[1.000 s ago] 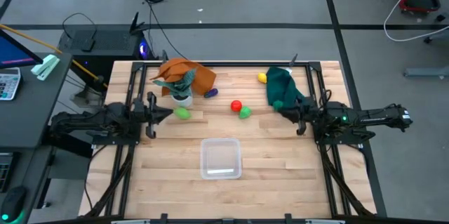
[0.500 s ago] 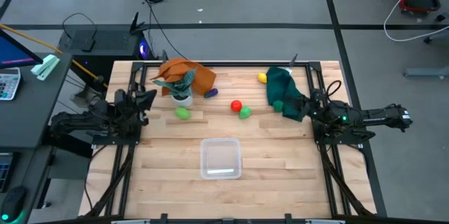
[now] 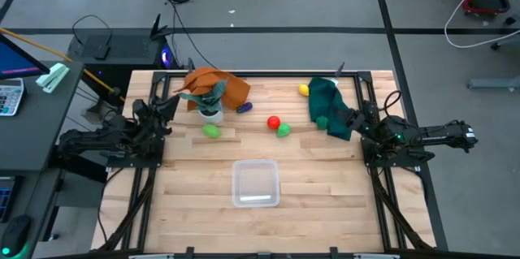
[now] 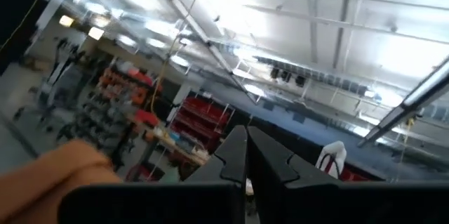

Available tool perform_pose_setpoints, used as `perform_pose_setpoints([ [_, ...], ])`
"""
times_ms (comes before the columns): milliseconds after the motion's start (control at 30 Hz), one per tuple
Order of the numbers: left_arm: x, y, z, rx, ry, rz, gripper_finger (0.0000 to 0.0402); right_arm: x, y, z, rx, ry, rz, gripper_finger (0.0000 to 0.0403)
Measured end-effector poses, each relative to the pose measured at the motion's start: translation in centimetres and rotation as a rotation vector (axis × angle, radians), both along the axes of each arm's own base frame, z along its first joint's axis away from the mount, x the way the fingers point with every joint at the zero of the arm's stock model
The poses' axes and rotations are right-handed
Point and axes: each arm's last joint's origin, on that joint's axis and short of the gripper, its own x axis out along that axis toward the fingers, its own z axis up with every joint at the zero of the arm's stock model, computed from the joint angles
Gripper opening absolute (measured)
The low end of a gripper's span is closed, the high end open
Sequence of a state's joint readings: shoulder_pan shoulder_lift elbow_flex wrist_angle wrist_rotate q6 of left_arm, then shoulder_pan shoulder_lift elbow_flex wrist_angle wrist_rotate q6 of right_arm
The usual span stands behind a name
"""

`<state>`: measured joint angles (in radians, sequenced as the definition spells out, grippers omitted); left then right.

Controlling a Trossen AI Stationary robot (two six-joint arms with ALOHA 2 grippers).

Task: Pick and placing Produce into tupperware
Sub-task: Put the lemon into the transparent bin

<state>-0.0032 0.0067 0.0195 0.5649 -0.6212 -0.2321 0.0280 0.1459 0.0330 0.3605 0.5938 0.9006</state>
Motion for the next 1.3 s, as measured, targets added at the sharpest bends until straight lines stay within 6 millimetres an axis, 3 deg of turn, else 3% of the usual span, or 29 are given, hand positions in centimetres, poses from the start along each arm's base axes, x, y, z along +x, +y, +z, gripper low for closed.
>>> perform_pose_setpoints([
  [500,-1.7,0.1,4.5,-0.049,0.046,0.039,0.0021,-0.6,-0.7,1.5,-0.064,-0.125,-0.069,0.0001],
  [667,-1.7,0.2,4.9,-0.067,0.052,0.07,0.0013,-0.6,-1.1,4.5,-0.195,-0.081,-0.141,0.0001],
  [900,-0.5,0.2,4.7,-0.085,0.088,0.063,0.0019,1.3,-2.3,9.7,-0.371,0.186,-0.219,0.0001],
  [1133,0.1,0.2,5.1,-0.099,0.044,0.054,0.0011,4.5,-4.7,12.6,-0.333,0.533,-0.108,0.0001],
  [1300,-0.2,0.2,6.6,-0.111,0.043,0.047,0.0013,6.4,-7.2,14.4,-0.293,0.642,-0.002,0.0001],
])
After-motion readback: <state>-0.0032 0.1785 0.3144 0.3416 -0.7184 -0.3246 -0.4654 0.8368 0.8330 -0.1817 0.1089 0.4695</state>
